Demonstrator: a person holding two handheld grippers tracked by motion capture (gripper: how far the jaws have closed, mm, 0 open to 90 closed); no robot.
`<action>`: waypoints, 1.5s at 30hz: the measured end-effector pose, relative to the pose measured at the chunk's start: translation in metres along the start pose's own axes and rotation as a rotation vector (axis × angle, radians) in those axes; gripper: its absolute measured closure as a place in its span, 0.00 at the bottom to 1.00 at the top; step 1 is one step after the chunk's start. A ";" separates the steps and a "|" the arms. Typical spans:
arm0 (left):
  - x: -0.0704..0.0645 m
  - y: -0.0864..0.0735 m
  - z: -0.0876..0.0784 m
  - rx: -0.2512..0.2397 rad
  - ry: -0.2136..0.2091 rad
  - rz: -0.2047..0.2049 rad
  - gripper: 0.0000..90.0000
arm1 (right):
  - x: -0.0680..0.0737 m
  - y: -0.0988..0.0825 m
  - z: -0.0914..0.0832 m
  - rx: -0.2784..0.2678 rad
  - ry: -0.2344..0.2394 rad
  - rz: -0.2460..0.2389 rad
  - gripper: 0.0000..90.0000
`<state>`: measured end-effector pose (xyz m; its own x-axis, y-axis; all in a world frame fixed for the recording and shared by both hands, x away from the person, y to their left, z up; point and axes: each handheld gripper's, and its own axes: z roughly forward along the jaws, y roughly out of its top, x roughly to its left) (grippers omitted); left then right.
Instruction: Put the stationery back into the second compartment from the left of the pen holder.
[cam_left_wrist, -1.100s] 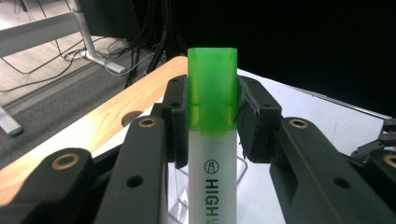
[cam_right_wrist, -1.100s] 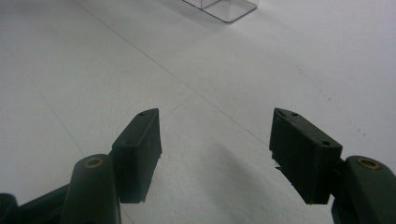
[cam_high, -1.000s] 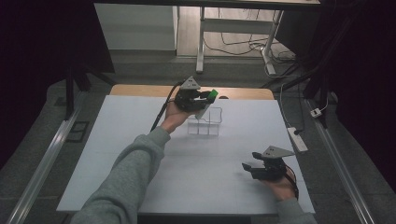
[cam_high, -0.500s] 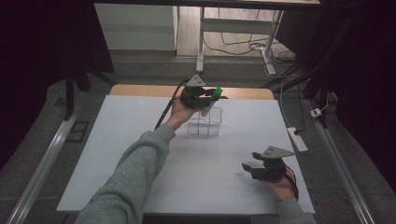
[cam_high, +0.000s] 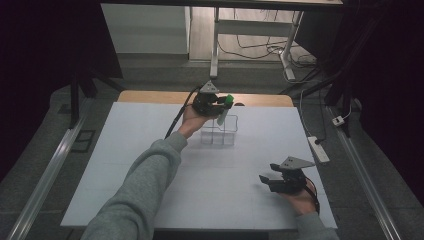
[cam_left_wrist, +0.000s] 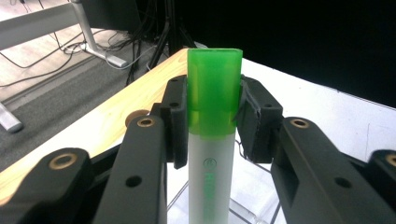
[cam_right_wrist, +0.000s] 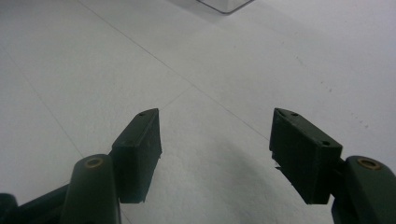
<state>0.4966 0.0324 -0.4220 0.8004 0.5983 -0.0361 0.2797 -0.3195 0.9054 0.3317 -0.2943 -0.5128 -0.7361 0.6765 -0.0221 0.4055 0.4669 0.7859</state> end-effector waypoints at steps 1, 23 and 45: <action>0.000 0.000 0.000 -0.004 0.000 -0.004 0.69 | 0.000 0.000 0.000 0.001 0.000 0.000 0.37; 0.000 -0.010 -0.022 0.054 -0.031 -0.013 0.37 | 0.001 0.000 0.000 0.002 -0.002 -0.008 0.37; -0.010 -0.052 -0.095 0.124 0.027 0.002 0.37 | 0.002 0.000 -0.002 -0.011 0.001 -0.014 0.37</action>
<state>0.4240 0.1126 -0.4282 0.7870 0.6165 -0.0217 0.3431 -0.4082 0.8460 0.3295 -0.2939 -0.5116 -0.7421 0.6695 -0.0323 0.3893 0.4698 0.7923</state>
